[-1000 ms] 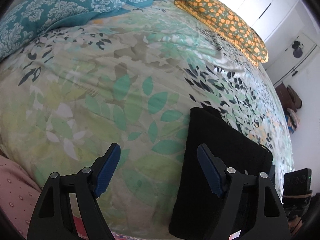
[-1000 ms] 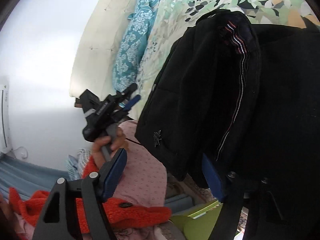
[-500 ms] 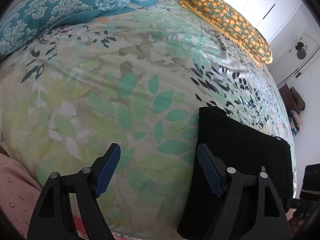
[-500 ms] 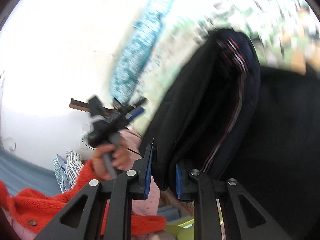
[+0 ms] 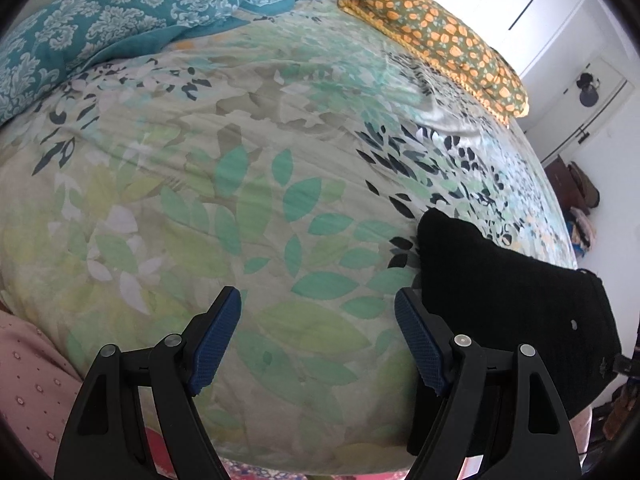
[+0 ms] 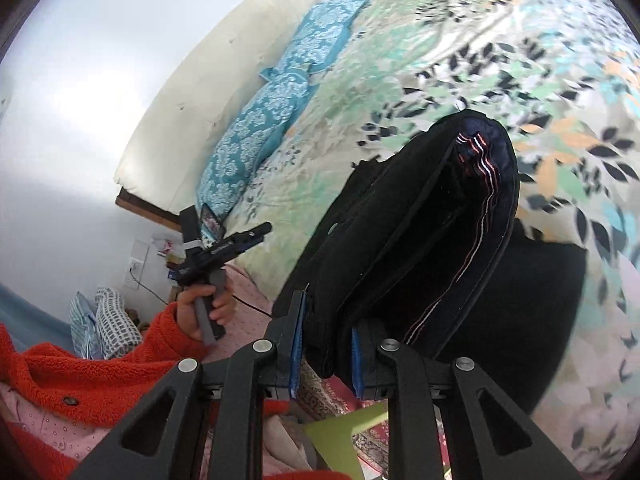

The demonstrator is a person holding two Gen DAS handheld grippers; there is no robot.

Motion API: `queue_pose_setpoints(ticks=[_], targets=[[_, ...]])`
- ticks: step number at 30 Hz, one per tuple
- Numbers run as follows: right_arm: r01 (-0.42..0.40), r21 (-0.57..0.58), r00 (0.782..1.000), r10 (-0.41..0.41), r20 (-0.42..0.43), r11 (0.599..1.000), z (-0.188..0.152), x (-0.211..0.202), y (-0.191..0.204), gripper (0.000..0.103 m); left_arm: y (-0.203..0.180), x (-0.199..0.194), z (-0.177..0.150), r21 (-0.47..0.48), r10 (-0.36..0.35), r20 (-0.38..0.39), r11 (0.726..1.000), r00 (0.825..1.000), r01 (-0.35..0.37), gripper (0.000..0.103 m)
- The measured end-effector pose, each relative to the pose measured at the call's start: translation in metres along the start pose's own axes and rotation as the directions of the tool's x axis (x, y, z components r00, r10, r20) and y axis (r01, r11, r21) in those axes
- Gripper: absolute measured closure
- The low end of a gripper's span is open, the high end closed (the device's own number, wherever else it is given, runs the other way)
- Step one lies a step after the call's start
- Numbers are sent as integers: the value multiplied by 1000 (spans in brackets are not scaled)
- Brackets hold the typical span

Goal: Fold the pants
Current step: 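Grasp the folded trousers with the right tool and lift them off the duvet, then lower the held trousers onto the duvet and open the right tool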

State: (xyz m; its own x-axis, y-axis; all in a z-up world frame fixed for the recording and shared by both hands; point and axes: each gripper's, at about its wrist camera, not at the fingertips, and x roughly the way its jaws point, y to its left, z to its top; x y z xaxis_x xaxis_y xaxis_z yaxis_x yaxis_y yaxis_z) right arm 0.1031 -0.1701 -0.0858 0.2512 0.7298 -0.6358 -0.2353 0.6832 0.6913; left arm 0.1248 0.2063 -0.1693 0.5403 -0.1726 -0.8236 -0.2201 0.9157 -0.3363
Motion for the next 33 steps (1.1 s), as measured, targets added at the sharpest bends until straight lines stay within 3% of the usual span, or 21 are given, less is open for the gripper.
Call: queue_pose_setpoints(ticks=[11,15,17,20,22,24,27,30,33], targets=[[120,97,992,-116,-48,988,-19,-36,-75,84,-38,-5,-12,114,-40,-14,993,999,42,23],[243,163,963,-219,-156,956,-29,-13,-116,83,-64,-1,-21,190,-64,-41,979,997,70,23],[264,192,956,-229,-184,945,-35,0,-128,83,-80,1,-28,237,-72,-60,968,996,84,23],[236,232,968,-206,-146,944,-37,-4,-131,81,-104,3,-41,317,-98,-82,941,992,119,23],[224,248,971,-193,-141,943,-36,-12,-131,70,-124,4,-54,393,-111,-95,909,989,140,23],[283,218,957,-261,-127,934,-31,-28,-125,59,-140,9,-66,473,-98,-100,871,990,134,23],[316,179,948,-318,-21,932,-9,-60,-107,59,-151,13,-79,546,-78,-108,829,991,125,23],[266,147,955,-281,94,953,19,-74,-89,59,-156,19,-89,587,-62,-122,801,991,122,23],[154,115,973,-171,158,981,43,-61,-80,59,-154,21,-91,591,-50,-122,799,991,113,23]])
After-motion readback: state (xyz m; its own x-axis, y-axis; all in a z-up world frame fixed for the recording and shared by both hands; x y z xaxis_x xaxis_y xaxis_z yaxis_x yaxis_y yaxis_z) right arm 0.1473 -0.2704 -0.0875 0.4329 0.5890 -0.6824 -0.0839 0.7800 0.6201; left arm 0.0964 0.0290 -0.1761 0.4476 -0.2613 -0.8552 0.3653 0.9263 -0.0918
